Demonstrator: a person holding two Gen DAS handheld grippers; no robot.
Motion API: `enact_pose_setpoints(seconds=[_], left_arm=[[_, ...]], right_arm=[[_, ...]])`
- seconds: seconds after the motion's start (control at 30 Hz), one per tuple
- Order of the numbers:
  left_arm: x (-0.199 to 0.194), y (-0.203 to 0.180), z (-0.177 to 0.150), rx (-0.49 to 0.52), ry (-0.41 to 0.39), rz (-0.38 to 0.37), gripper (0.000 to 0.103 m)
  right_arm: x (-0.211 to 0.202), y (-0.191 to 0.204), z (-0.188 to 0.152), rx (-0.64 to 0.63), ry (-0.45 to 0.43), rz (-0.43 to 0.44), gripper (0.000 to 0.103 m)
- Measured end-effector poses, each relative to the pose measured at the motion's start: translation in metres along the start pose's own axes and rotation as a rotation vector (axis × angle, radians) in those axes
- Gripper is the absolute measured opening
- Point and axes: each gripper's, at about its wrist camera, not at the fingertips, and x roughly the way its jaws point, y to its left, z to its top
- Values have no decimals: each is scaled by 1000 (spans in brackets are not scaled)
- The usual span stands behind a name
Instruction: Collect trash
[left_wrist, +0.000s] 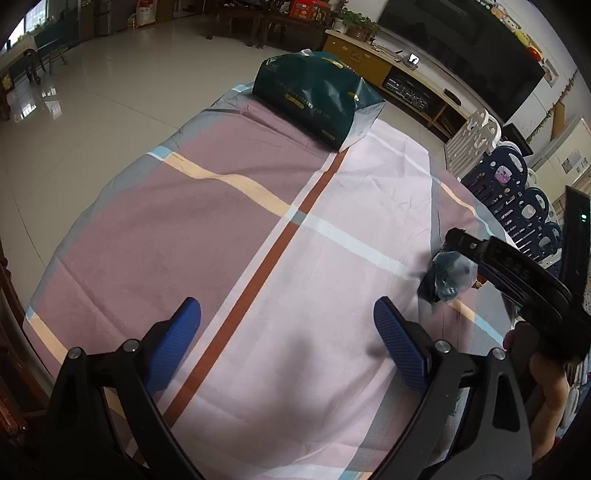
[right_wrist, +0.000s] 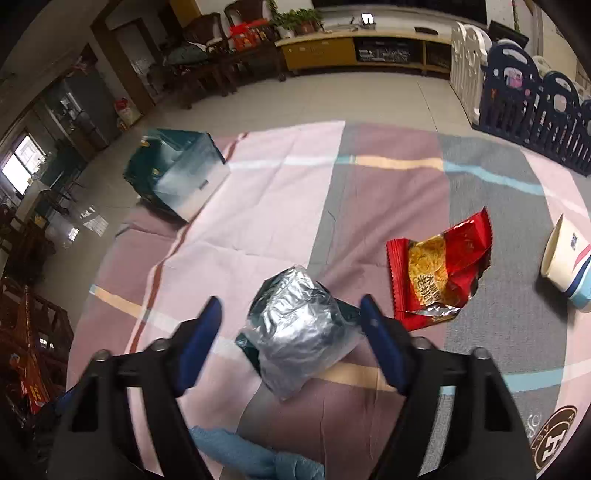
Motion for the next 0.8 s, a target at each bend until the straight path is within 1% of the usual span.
enact_pose_setpoints(seconds=[0.03,0.1,0.17,0.23,0.27,0.3,0.33,0.37,0.4,0.43,0.5,0.53,0.57,0.6,0.63,0.67,0.7,0.73,0.77,0.8], left_arm=[[-2,5,1,-8,-8,4,94],[-5,15,6,-39,-35,15,94],[-9,25,10,-74,-52,24,94],[-10,30,10,-92,-53,21,94],[-9,30,9,-91,-45,17,94],[-8,30,9,-85,-34,13,94],[-8,29,6,-80,-26,9,94],[-8,27,5,-75,-21,6,94],[-8,25,4,-69,-18,0,94],[-7,23,3,-62,-17,-10,94],[-7,14,2,-34,-14,-62,94],[-6,7,0,-7,-11,-100,94],[-5,1,-2,20,-7,-128,94],[-4,-5,-3,41,-3,-149,94],[-1,-11,-5,63,3,-172,94],[1,-16,-7,77,14,-196,94],[4,-21,-9,87,30,-217,94],[7,-24,-10,95,44,-233,94],[8,-26,-11,100,49,-238,94],[9,-26,-12,102,45,-228,94]], right_arm=[[2,-2,-1,15,-6,6,55],[-4,0,-11,26,27,90,54],[-12,6,-30,18,82,183,54],[-19,25,-53,-49,160,280,55],[-26,32,-59,-90,170,289,57],[-36,34,-62,-115,144,286,61],[-46,30,-59,-106,104,278,72],[-56,20,-52,-79,53,261,78],[-64,8,-43,-42,-12,219,86],[-71,-8,-31,8,-84,128,88],[-66,-38,-7,86,-156,-54,88],[-58,-50,2,113,-154,-124,88],[-47,-61,11,136,-134,-187,88],[-35,-71,17,156,-108,-228,88],[-22,-81,19,173,-80,-246,88],[-12,-87,21,186,-59,-243,88],[-4,-90,19,201,-44,-223,83],[-3,-90,15,204,-47,-196,58],[-2,-85,10,195,-48,-169,49],[-4,-78,5,172,-57,-158,44]])
